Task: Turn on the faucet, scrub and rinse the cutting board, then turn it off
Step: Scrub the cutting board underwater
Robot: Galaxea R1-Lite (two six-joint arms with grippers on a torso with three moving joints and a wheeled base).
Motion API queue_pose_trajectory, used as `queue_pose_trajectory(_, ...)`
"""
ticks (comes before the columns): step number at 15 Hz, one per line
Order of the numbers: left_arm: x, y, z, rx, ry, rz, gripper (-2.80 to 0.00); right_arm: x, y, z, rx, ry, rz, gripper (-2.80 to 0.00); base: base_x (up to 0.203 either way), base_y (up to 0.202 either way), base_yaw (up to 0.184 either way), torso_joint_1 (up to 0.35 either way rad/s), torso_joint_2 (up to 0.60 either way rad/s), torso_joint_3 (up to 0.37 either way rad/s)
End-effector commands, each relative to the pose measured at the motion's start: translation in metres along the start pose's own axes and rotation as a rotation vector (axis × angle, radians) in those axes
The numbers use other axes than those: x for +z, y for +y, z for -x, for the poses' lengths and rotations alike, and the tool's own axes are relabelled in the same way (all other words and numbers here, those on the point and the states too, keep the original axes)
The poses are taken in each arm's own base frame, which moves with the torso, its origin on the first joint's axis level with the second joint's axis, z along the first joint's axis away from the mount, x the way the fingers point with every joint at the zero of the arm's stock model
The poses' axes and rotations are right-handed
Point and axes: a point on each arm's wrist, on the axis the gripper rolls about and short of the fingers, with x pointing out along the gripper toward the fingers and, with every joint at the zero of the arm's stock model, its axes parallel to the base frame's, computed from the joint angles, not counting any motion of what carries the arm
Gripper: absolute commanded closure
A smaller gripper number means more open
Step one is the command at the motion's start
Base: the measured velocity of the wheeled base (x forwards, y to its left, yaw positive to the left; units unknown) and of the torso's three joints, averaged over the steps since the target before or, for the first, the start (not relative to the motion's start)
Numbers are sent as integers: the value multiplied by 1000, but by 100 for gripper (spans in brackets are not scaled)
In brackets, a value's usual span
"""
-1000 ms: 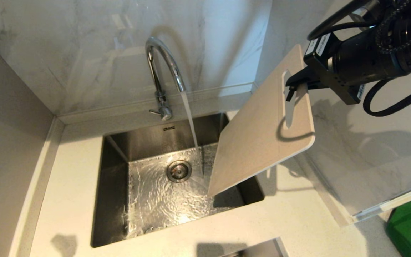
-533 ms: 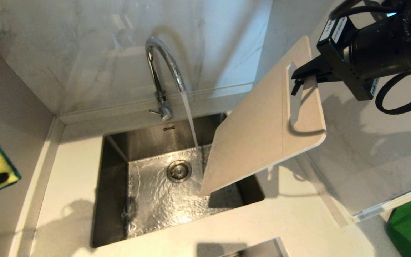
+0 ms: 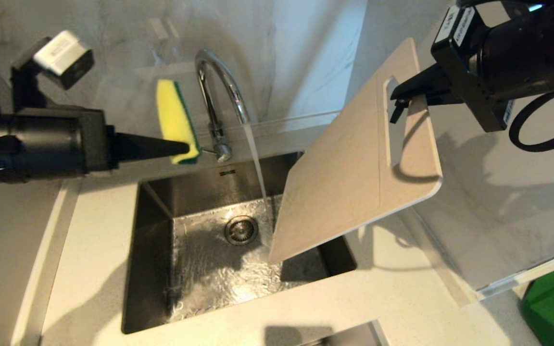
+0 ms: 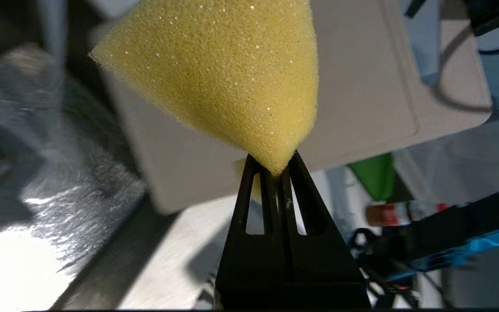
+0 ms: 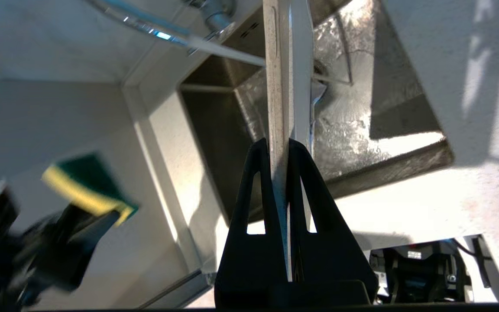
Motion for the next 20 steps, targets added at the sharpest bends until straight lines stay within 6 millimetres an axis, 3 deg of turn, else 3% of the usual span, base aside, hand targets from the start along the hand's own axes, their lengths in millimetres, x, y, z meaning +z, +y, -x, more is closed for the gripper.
queue_pose_trajectory(1, -7, -4, -61, -87, 93, 69, 0, -2, 2, 3, 11, 6, -1, 0, 0, 0, 0, 0, 0, 0)
queue_pose_trajectory(4, -18, -13, -88, -132, 143, 101, 0, -2, 3, 7, 16, 0, -11, 0, 0, 0, 0, 0, 0, 0)
queue_pose_trajectory(8, -18, -21, -117, -178, 147, 84, 0, -1, 3, 7, 18, -2, -23, 0, 0, 0, 0, 0, 0, 0)
queue_pose_trajectory(11, -33, -19, -136, -184, 196, 98, 0, -1, 3, 6, 18, -2, -23, 0, 0, 0, 0, 0, 0, 0)
queue_pose_trajectory(15, -32, -23, -169, -213, 188, 119, 0, -1, 3, 7, 18, -7, -24, 0, 0, 0, 0, 0, 0, 0)
queue_pose_trajectory(20, -62, -6, -176, -163, 283, 166, 0, 0, 4, 7, 22, -11, -24, 0, 0, 0, 0, 0, 0, 0)
